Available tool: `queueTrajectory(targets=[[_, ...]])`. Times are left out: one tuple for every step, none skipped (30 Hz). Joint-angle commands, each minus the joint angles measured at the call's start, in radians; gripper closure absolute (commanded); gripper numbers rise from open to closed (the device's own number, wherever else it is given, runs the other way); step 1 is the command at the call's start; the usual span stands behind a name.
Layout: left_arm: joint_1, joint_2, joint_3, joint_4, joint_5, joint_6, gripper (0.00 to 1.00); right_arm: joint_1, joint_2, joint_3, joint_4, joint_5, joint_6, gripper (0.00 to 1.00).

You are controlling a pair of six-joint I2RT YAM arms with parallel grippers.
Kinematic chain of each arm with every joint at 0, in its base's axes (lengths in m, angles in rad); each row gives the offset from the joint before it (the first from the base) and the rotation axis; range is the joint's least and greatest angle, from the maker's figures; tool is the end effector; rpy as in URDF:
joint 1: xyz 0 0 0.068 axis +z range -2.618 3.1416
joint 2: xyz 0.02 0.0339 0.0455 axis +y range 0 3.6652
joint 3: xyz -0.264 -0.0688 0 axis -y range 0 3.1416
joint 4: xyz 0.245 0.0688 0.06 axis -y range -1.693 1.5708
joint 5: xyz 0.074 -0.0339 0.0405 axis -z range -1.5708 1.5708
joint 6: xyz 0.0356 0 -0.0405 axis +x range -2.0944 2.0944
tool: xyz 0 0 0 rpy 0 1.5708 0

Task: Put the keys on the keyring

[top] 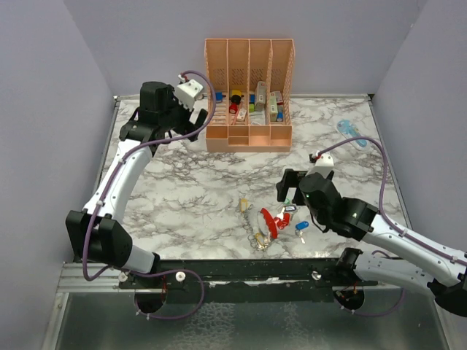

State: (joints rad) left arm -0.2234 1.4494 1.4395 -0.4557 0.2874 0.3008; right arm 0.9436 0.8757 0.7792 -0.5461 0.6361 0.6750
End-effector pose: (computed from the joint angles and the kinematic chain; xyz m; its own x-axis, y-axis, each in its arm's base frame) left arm 0.3198 -0.0830 0.3846 -0.2820 0.3554 -0.8911 0.5685 0.8101 0.1432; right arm 0.1244 0.1355 0.2909 -0.5072 0.1568 -0.8475 -0.0708 0.9724 0.2223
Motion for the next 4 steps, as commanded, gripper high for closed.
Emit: queueTrajectory(targets=[[0.011, -0.041, -0.005, 0.028, 0.040, -0.019, 0.01, 0.004, 0.000, 0.022, -0.007, 0.050, 0.001, 0.01], [0.014, -0.040, -0.004, 0.027, 0.039, -0.019, 0.01, 0.004, 0.009, 0.025, -0.005, 0.058, 0.002, 0.01], [0.015, -0.039, -0.002, 0.027, 0.039, -0.019, 0.01, 0.004, 0.021, 0.036, -0.020, 0.068, 0.012, 0.01], [0.017, -0.038, -0.001, 0.027, 0.040, -0.019, 0.01, 0.004, 0.035, 0.050, -0.046, 0.071, 0.027, 0.01]])
